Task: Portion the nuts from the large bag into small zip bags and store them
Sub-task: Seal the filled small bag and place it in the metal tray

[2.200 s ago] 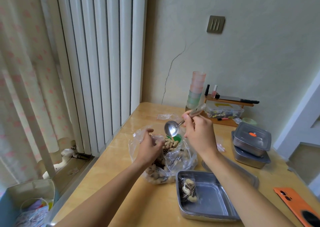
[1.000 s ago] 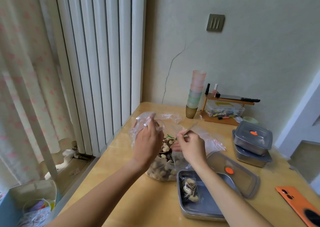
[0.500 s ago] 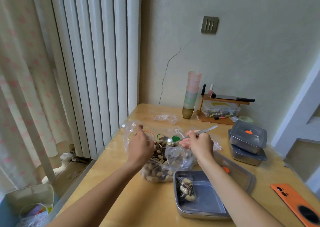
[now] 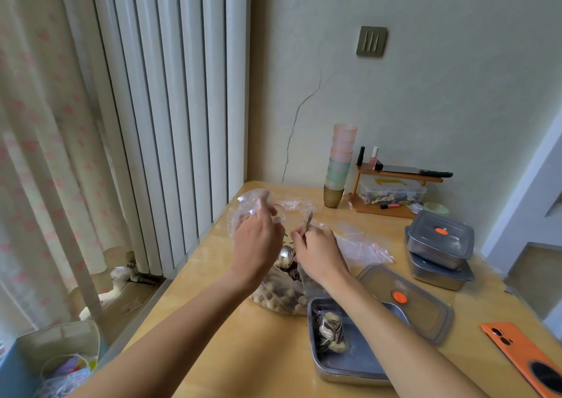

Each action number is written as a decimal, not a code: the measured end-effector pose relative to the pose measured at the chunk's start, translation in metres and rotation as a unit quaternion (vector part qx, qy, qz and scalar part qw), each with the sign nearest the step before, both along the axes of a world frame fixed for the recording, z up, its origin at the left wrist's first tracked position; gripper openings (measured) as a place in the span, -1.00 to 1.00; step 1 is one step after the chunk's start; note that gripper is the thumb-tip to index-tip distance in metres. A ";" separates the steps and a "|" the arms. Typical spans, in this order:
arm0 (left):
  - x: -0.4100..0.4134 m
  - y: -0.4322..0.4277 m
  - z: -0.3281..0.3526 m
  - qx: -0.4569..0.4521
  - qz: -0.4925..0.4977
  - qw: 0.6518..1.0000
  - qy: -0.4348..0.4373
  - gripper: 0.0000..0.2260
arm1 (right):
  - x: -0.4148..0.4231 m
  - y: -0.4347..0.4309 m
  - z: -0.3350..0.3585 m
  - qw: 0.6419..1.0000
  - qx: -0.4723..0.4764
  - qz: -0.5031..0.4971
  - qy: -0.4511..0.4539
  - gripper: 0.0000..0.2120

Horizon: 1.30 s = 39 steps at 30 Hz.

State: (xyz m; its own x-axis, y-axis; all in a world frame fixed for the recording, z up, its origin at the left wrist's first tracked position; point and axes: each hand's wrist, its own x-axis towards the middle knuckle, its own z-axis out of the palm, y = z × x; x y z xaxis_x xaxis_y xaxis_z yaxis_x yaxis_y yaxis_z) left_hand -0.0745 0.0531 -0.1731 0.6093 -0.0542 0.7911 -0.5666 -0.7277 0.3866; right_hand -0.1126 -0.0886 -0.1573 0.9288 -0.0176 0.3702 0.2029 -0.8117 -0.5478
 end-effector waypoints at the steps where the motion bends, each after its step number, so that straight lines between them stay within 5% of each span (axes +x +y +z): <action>1: 0.001 -0.002 0.000 0.009 -0.003 1.000 -0.010 -0.43 | 0.002 0.000 -0.001 1.000 0.020 -0.008 0.007 -0.60; 5: -0.001 -0.004 -0.002 0.009 -0.015 1.000 0.010 -0.41 | 0.014 -0.006 -0.010 0.984 0.149 -0.069 0.064 -0.65; 8: -0.001 -0.003 -0.009 -0.003 -0.047 0.996 0.077 -0.37 | 0.014 -0.013 -0.013 0.924 0.340 -0.105 0.140 -0.77; 10: 0.001 -0.001 -0.013 -0.022 -0.084 0.985 0.149 -0.40 | 0.010 -0.018 -0.014 0.906 0.377 -0.110 0.159 -0.77; 15: -0.002 0.005 -0.022 -0.013 -0.101 0.974 0.203 -0.49 | 0.006 -0.032 -0.011 0.907 0.372 -0.134 0.148 -0.81; 28: -0.003 -0.010 -0.042 0.012 -0.126 0.943 0.308 -0.29 | -0.008 -0.069 0.027 0.910 0.371 -0.182 0.026 -0.69; 39: 0.001 -0.012 -0.038 -0.089 -0.173 0.918 0.346 -0.28 | -0.026 -0.032 0.044 0.988 0.114 -0.041 -0.099 -0.70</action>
State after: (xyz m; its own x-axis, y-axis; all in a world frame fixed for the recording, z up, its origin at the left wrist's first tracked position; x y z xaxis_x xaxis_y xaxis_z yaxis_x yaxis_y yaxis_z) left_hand -0.0740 0.0412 -0.2107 0.9402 -0.2463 0.2351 -0.3248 -0.4417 0.8363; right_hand -0.1391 -0.1211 -0.1133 0.8307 -0.1942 0.5218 0.2621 -0.6904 -0.6743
